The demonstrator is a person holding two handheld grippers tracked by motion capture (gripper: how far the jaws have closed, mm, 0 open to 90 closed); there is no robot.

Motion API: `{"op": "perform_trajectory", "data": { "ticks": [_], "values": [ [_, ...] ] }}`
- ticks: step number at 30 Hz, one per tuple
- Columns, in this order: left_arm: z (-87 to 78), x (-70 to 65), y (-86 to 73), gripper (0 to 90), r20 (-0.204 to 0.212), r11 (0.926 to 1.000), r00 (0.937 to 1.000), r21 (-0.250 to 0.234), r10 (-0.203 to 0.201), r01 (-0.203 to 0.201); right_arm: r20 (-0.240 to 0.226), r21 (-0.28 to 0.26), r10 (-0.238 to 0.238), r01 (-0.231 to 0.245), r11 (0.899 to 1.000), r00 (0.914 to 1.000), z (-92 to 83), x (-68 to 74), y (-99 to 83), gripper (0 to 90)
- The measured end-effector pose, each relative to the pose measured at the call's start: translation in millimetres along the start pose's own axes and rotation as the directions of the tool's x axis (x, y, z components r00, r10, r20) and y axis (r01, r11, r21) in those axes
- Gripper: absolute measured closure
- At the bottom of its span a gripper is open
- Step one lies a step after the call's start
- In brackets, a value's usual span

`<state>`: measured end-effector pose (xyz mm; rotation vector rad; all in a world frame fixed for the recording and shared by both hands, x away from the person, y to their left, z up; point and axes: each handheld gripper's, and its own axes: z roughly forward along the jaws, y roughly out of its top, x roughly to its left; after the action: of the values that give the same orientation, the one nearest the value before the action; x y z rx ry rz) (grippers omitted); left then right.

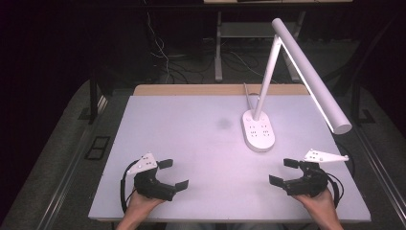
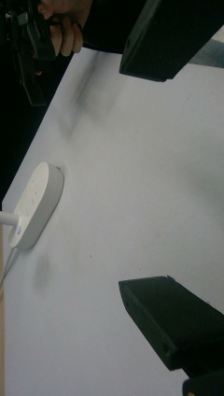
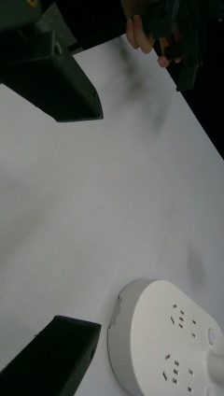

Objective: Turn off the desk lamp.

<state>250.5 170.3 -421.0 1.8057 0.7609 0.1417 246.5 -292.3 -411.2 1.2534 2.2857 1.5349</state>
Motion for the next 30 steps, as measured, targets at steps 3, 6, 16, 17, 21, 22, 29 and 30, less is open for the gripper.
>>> {"op": "perform_trajectory", "data": {
  "ticks": [3, 6, 16, 17, 21, 22, 29, 30],
  "values": [
    [0.3, 0.3, 0.2, 0.0, 0.0, 1.0, 1.0, 0.0, 0.003, -0.003, 0.004, 0.012, 0.001, -0.001, 1.0, 1.0, 0.4, 0.2, -0.2, 0.5],
    [0.6, 0.4, 0.1, 0.0, 0.002, 1.0, 1.0, 0.002, 0.001, -0.001, 0.004, 0.013, 0.008, -0.008, 1.0, 1.0, 0.7, -0.6, -0.7, 0.5],
    [0.0, 1.0, 0.2, 0.0, 0.0, 1.0, 1.0, 0.001, 0.003, -0.003, 0.013, 0.021, 0.017, -0.017, 1.0, 0.9998, 0.6, 0.0, -1.1, 0.5],
    [0.4, 0.8, 0.1, 0.0, 0.001, 1.0, 1.0, 0.0, -0.001, 0.001, 0.016, 0.027, 0.017, -0.017, 0.999, 0.9997, 0.7, 0.0, -0.7, 0.5],
    [-0.2, 0.5, 0.1, 0.0, 0.001, 1.0, 1.0, 0.002, 0.0, 0.0, 0.021, 0.028, 0.019, -0.02, 0.999, 0.9996, 0.1, 1.3, -0.4, 0.5],
    [-0.4, 0.4, 0.1, 0.0, 0.002, 1.0, 1.0, 0.001, 0.0, 0.0, 0.019, 0.03, 0.019, -0.02, 0.999, 0.9996, -0.1, 1.4, -0.2, 0.5],
    [-1.6, -0.1, 0.2, 0.0, 0.002, 1.0, 1.0, -0.003, -0.001, 0.001, 0.02, 0.043, 0.014, -0.014, 0.999, 0.9997, -2.0, 0.9, 1.2, 0.5],
    [-1.6, -0.1, 0.2, 0.0, 0.002, 1.0, 1.0, -0.003, -0.001, 0.001, 0.021, 0.044, 0.016, -0.017, 0.999, 0.9996, -2.1, 1.1, 1.5, 0.5]
  ]
}}
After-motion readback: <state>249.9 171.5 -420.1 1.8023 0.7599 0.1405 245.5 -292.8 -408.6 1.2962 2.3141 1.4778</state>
